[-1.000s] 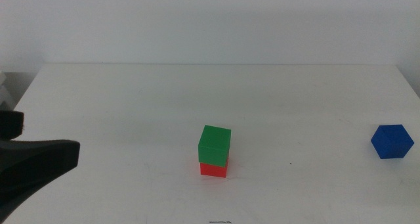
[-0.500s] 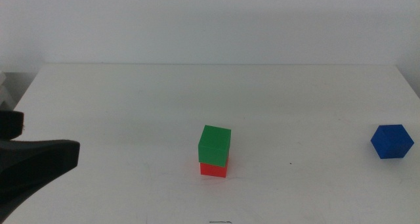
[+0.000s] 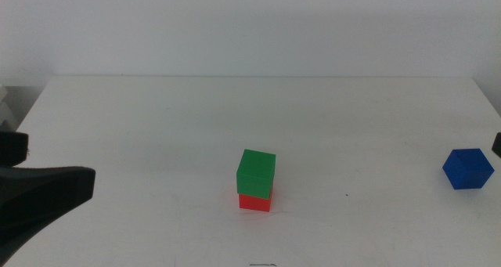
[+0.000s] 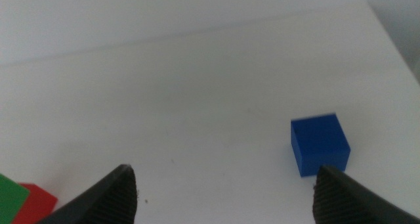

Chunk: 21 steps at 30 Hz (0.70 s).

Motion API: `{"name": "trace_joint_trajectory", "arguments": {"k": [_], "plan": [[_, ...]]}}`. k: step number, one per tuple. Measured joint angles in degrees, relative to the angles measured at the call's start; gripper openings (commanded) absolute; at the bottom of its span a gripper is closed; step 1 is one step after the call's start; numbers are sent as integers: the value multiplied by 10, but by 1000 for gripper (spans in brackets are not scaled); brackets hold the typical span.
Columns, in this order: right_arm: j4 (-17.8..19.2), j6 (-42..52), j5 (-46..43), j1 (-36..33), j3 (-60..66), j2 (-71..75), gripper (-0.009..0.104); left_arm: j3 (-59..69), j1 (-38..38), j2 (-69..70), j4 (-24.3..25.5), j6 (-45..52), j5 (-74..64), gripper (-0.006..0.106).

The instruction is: Stack red cubes first, then green, then blue cubes in a specific spot.

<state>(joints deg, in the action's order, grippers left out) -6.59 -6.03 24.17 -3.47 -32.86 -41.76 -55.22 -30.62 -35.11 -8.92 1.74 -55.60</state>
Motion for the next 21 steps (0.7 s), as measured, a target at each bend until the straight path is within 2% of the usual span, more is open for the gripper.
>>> {"name": "trace_joint_trajectory", "arguments": {"k": [5, 12, 16, 21], "plan": [[0, 9, 60, 0, -50, -55, 82, 0, 0, 0, 0, 1, 0, 91], [9, 4, 269, 0, -228, -196, 82, 0, 0, 0, 0, 2, 0, 91], [37, 0, 343, 0, -333, -277, 82, 0, 0, 0, 0, 2, 0, 91], [59, 2, 379, 10, -403, -371, 82, 0, 0, 0, 0, 2, 0, 91]]}}
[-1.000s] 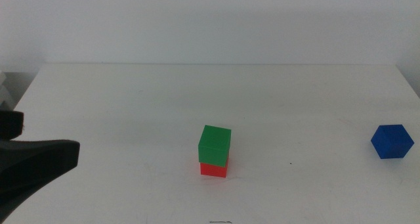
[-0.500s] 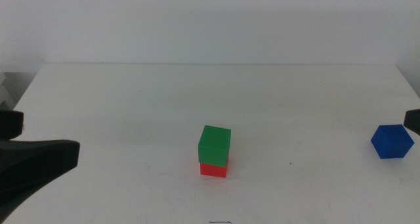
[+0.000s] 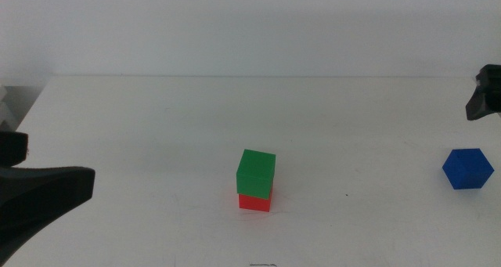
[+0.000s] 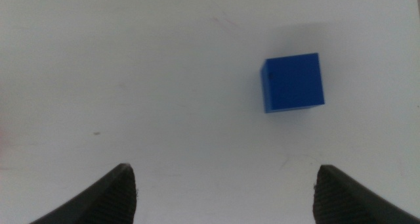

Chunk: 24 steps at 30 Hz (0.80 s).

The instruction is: Stack red cubes first, then green, then blue cubes in a specific spot.

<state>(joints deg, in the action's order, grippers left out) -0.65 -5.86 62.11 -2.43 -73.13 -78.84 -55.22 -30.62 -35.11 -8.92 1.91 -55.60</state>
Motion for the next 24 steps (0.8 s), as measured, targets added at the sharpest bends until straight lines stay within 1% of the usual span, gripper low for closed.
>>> {"name": "trace_joint_trajectory", "arguments": {"k": [7, 10, 16, 22, 24], "plan": [[0, 55, 1, 65, -39, -123, 82, 0, 0, 0, 0, 0, 0, 91], [0, 87, -8, 79, -47, -165, 82, 0, 0, 0, 0, 0, 0, 91], [-1, 135, -56, 81, -51, -221, 82, 0, 0, 0, 0, 0, 0, 91], [1, 139, -85, 81, -51, -265, 82, 0, 0, 0, 0, 0, 0, 91], [6, 141, -91, 81, -51, -274, 82, 0, 0, 0, 0, 0, 0, 91]]}}
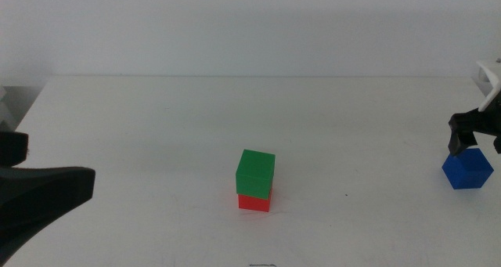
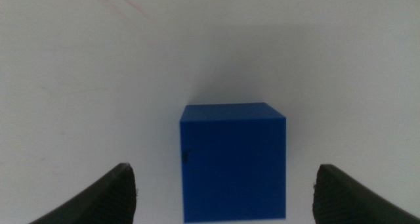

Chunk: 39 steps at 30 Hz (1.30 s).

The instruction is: Stack red cubes first, then green, then blue cubes in a specific spot.

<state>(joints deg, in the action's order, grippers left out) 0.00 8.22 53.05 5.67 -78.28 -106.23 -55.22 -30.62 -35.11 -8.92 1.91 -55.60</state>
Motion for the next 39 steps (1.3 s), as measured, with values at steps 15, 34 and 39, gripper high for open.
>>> {"name": "trace_joint_trajectory", "arguments": {"k": [15, 34, 39], "plan": [[12, 0, -19, 0, 0, -45, 82, 0, 0, 0, 0, 0, 0, 91], [25, -4, -13, -3, -1, -69, -1, 0, 0, 0, 0, 0, 0, 91], [34, -62, 26, -53, -5, -3, -1, 0, 0, 0, 0, 0, 0, 91]]}}
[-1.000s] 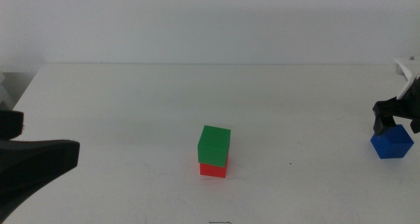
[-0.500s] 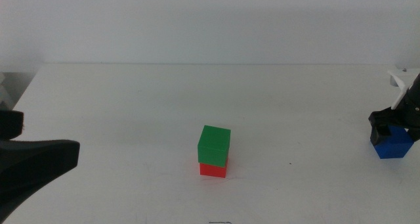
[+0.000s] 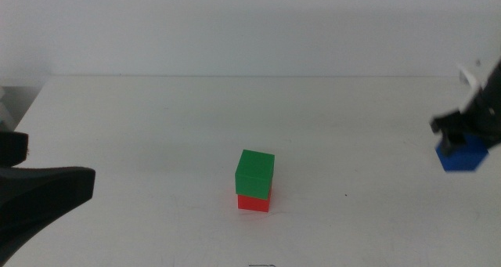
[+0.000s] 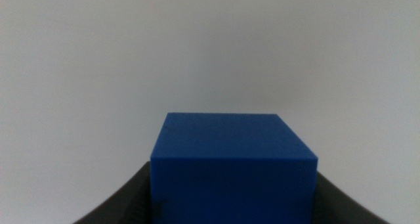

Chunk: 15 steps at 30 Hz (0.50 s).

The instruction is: Stack red cubes first, then green, then blue cubes in a specific spot.

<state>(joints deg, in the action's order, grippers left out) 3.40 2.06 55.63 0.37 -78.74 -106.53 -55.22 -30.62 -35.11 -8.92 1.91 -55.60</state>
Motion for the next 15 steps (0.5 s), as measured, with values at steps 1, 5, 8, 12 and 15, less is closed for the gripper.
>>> {"name": "trace_joint_trajectory", "arguments": {"k": [1, 5, 8, 12, 15], "plan": [[0, -30, 17, -19, -8, 21, -1, 0, 0, 0, 0, 0, 0, 91], [9, -170, 112, -99, -63, 74, -1, 0, 0, 0, 0, 0, 0, 91], [49, -262, 140, -165, -99, 77, -1, 0, 0, 0, 0, 0, 0, 91], [76, -346, 145, -276, -130, 60, -1, 0, 0, 0, 0, 0, 0, 91], [70, -390, 147, -344, -161, 39, -1, 0, 0, 0, 0, 0, 0, 91]]}}
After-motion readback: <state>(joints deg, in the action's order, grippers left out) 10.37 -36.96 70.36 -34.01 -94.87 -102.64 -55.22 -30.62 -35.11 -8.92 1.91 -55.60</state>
